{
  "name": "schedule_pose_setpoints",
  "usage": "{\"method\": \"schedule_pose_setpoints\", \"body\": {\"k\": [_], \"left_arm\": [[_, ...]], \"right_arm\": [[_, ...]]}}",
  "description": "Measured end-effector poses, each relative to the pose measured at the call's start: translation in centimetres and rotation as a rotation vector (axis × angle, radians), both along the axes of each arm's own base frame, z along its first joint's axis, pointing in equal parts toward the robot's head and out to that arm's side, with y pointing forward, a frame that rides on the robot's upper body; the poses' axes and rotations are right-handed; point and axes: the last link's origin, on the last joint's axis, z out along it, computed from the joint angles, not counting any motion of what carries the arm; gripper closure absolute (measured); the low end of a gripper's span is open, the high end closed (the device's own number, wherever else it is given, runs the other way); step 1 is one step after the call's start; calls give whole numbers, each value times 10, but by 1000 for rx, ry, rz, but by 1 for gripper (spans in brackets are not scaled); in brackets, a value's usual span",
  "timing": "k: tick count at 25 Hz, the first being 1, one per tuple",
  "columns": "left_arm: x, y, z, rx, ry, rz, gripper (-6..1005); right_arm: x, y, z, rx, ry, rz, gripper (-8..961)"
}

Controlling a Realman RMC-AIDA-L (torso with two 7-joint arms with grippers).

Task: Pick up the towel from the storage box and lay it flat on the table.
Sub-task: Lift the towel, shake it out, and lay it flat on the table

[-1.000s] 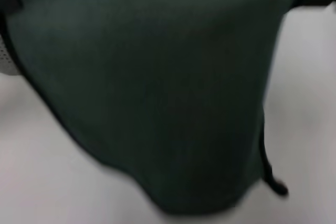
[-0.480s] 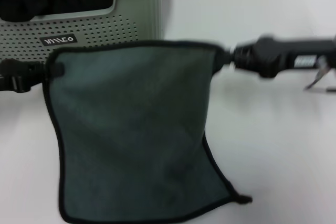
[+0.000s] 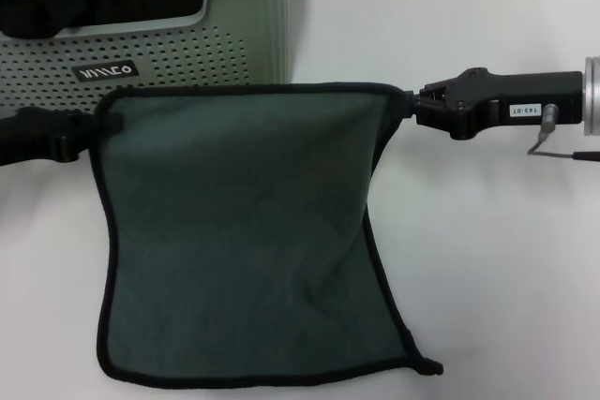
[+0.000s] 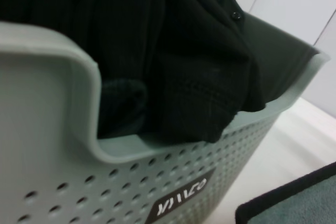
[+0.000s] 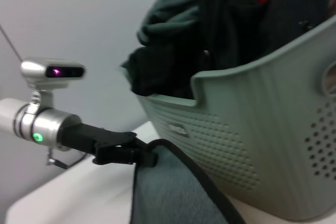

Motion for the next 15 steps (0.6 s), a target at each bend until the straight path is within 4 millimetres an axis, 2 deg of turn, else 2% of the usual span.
{"method": "schedule_pose_setpoints", "body": {"k": [8,15], "left_arm": [[-1,8,-17,66,55,-22,986],[-4,9,-10,127,34,-4,987]], "right_arm": [[-10,21,-20,56,-176,41,945],[-24,35,-33,82,-307,86,944]]}}
